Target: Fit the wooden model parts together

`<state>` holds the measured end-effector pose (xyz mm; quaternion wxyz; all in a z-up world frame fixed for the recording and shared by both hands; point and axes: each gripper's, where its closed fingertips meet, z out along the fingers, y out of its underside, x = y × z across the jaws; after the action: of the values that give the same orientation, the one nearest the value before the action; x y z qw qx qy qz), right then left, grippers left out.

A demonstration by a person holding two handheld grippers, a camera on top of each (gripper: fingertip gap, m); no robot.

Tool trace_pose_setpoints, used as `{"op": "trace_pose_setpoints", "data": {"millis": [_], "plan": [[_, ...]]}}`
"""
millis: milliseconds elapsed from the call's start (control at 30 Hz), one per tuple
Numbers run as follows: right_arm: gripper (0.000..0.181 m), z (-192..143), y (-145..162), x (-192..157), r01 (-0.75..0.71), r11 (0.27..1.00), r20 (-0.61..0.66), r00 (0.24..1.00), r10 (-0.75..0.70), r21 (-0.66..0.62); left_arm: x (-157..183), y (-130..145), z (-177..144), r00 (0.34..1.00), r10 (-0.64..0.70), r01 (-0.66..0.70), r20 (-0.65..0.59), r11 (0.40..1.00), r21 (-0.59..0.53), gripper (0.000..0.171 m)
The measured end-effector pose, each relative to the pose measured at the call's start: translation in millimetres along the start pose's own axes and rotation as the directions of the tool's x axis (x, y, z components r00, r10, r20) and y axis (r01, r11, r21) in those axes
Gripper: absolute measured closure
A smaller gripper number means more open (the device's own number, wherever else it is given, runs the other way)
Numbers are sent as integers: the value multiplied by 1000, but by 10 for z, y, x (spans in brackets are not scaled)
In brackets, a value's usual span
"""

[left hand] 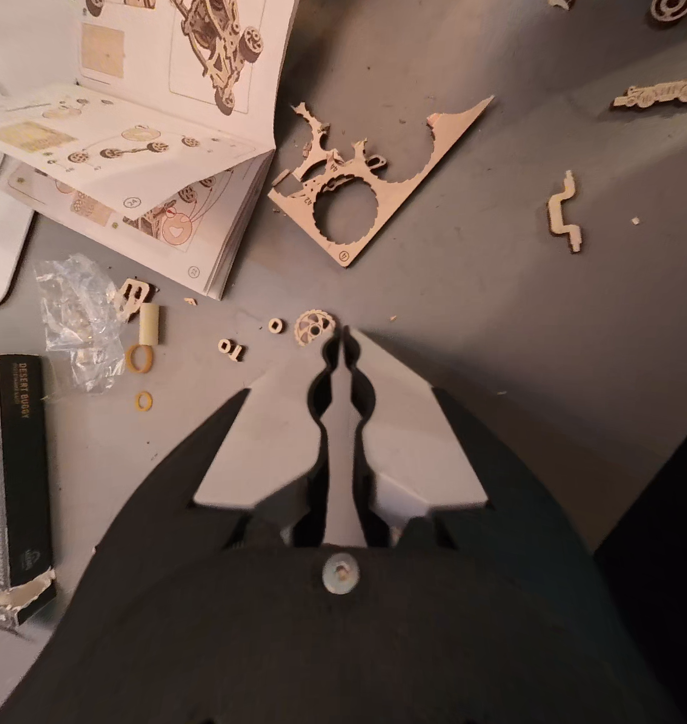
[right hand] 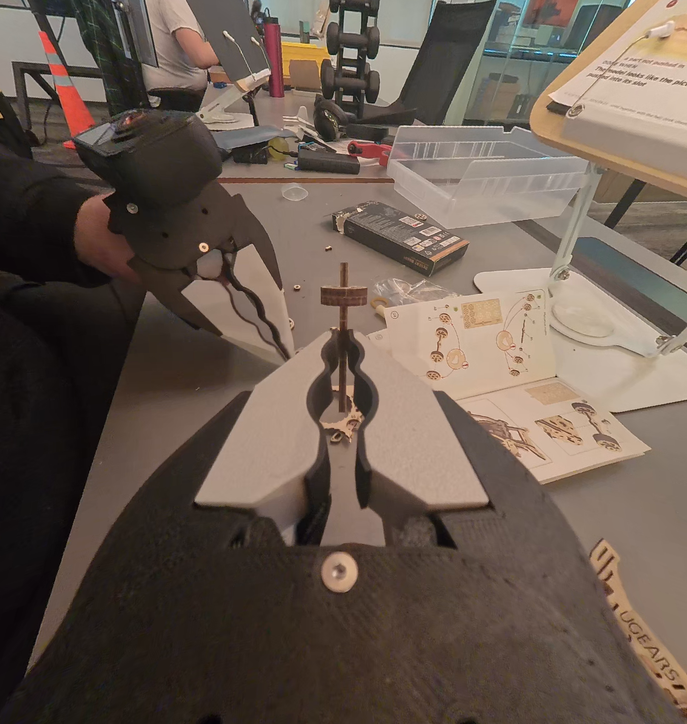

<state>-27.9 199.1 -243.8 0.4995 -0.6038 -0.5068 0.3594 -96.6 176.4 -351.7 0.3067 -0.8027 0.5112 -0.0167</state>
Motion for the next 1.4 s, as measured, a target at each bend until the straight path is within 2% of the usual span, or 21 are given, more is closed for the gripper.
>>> {"op": "trace_pose_setpoints", "data": {"millis": [100,167,233,267,333,367,400,533,633,667,800,933,1000,1067,1167,1200,1267,1300,1333,1400], "plan": [[181,-8,-14,-1,-2,1000,1,1000,2,7,9,-3,12,1000,5,-5,-8,1000,0,171],[181,-14,-12,13,-5,1000,-3,1000,5,8,-16,-94,-24,1000,4,-4,5,999,45,168],[181,-16,-10,19,-10,1000,-3,1000,10,9,-91,-42,3,998,-55,55,5,998,4,140],[181,-15,-10,19,-10,1000,-2,1000,10,8,-130,-8,17,998,-61,61,10,998,-7,137],[181,-13,-15,11,-9,1000,0,1000,9,10,-153,4,29,996,-89,89,-15,996,-3,141],[181,-11,-13,10,-8,1000,0,1000,8,9,-129,16,38,996,-82,82,-34,997,-13,157],[181,-10,-11,10,-10,1000,0,1000,10,9,-121,5,45,997,-68,68,-32,998,-8,160],[181,-23,-23,28,-18,1000,-3,1000,18,17,-119,-16,58,997,-68,68,-32,998,7,161],[181,-26,-26,27,-17,1000,-3,1000,17,18,-128,-28,56,985,-154,157,-76,987,34,161],[181,-26,-26,29,-17,1000,-4,1000,17,19,-117,-40,45,972,-202,209,-117,977,43,166],[181,-31,-27,39,-20,1000,-5,1000,20,20,-127,-57,16,872,-406,439,-274,896,70,167],[181,-32,-22,51,-23,1000,-8,1000,23,19,-186,-58,-49,844,-444,488,-300,868,91,168],[181,-34,-23,53,-25,999,-8,1000,25,21,-180,-196,-148,766,-500,591,-404,795,138,171],[181,-34,-23,52,-26,999,-7,1000,26,21,-141,-264,-211,668,-540,678,-512,725,120,171],[181,-36,-22,53,-25,999,-7,1000,25,20,-143,-208,-206,641,-564,702,-521,705,100,171],[181,-35,-18,54,-25,1000,-7,1000,25,19,-133,-197,-224,663,-549,681,-509,725,106,171],[181,-35,-15,58,-26,999,-9,1000,27,19,-49,-135,-237,783,-452,539,-428,836,102,170],[181,-34,-17,57,-28,999,-7,1000,28,20,-63,-65,-205,847,-407,459,-343,884,84,159],[181,-33,-22,51,-28,999,-5,1000,28,21,-71,0,-179,906,-329,359,-267,931,71,156],[181,-28,-26,39,-23,1000,-3,1000,24,21,-35,125,-108,956,-213,219,-203,976,6,152]]}}
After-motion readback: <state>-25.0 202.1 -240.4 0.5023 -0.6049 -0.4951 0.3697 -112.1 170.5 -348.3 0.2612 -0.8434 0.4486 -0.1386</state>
